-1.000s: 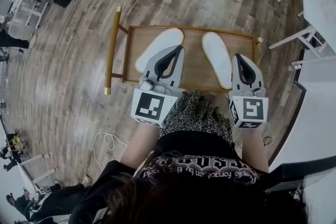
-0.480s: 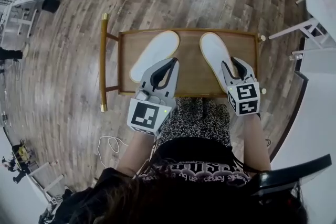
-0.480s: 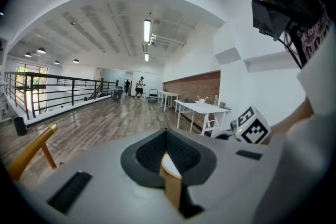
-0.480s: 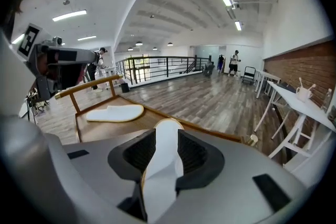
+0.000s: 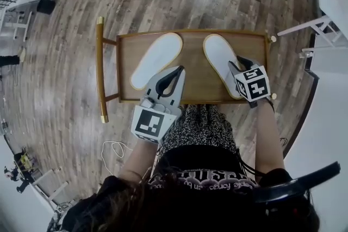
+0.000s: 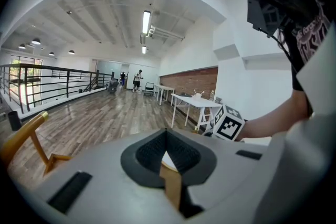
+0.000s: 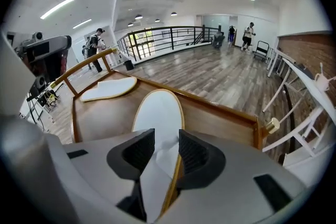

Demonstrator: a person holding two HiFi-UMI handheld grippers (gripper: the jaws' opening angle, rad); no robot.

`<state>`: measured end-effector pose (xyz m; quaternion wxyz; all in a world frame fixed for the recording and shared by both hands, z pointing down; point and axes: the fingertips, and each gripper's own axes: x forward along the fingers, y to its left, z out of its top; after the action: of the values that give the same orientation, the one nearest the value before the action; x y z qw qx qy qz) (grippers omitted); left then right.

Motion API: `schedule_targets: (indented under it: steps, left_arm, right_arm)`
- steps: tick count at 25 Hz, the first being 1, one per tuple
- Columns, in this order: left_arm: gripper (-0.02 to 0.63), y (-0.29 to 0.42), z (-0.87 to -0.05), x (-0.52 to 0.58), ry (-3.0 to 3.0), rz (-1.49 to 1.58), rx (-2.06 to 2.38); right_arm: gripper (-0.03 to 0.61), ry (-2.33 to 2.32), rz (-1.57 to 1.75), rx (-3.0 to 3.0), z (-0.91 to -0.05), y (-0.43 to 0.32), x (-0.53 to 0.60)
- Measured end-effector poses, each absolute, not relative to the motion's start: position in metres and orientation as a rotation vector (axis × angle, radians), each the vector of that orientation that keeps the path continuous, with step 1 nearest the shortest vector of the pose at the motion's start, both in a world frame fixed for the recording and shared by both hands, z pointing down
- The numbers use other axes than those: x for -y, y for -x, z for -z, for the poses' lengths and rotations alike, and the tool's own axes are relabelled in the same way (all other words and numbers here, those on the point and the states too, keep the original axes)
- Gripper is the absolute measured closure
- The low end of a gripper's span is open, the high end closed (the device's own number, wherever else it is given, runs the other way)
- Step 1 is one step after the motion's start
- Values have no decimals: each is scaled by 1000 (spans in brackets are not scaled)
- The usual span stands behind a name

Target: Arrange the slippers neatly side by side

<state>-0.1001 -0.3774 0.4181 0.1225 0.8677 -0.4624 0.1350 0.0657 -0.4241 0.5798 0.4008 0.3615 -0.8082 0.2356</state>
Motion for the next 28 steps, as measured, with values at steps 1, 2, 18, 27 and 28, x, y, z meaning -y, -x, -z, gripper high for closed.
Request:
schedule_targets:
  steps: [1, 2, 18, 27, 28]
  left_arm:
    - [621, 100, -419, 378, -2528, -396, 1347]
    - [621, 100, -419, 378, -2519, -397, 1346]
    - [621, 98, -420, 381, -2495, -426, 1358]
    - [621, 94, -417, 384, -2501, -425, 1343]
    - [621, 94, -417, 384, -2503, -424, 1342]
  right_arm:
    - [453, -906, -605, 2033, -580, -69, 425]
    - [453, -905, -616, 2030, -580, -71, 425]
    - [494, -968, -555, 1957, -604, -52, 408]
    - [555, -1341, -666, 1785, -575, -113, 417]
    - [555, -1353, -685, 1757, -575, -121, 417]
